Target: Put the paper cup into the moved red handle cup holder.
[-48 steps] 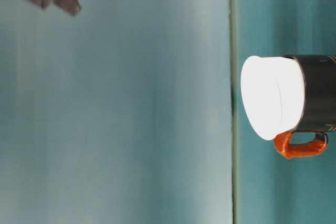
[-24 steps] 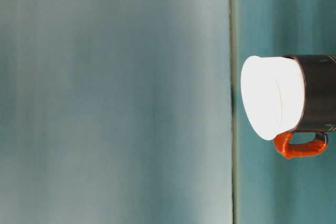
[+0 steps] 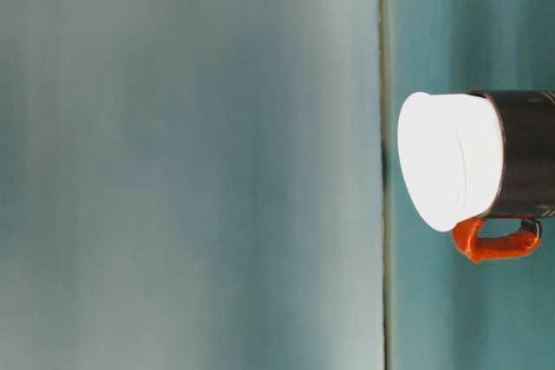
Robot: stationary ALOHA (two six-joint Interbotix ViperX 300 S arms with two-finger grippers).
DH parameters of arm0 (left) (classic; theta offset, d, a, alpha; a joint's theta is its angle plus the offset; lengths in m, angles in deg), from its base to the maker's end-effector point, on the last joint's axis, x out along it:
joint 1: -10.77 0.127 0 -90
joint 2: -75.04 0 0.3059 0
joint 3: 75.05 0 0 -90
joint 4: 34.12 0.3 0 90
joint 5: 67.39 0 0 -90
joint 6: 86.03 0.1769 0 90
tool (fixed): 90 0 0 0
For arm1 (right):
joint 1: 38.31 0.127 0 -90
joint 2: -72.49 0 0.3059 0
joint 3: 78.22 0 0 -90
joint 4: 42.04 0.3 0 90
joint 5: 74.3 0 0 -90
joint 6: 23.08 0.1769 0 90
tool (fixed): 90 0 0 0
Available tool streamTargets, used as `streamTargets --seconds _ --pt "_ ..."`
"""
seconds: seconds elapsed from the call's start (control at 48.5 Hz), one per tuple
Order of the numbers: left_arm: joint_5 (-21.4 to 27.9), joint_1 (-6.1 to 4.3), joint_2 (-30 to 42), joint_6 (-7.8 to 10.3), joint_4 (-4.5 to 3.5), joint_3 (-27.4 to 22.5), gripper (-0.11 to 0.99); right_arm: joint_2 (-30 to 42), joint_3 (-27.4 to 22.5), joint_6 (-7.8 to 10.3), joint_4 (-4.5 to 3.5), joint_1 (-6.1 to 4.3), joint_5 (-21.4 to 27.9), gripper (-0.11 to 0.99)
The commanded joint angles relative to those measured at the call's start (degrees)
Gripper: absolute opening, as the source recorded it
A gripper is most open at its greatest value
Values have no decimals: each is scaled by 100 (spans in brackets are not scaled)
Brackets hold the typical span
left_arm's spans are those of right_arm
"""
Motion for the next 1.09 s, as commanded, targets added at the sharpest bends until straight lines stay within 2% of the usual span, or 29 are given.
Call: streamTargets --seconds 0.0,0.825,1.073 --pt "-35 -9 -62 0 9 -105 85 -35 -44 -26 -9 18 -44 86" --pt "-97 -9 -62 -9 9 -114 85 -9 -44 -9 0 53 -53 86" --pt "-220 -9 -62 -141 18 -123 85 -9 -44 -9 -9 53 -53 86"
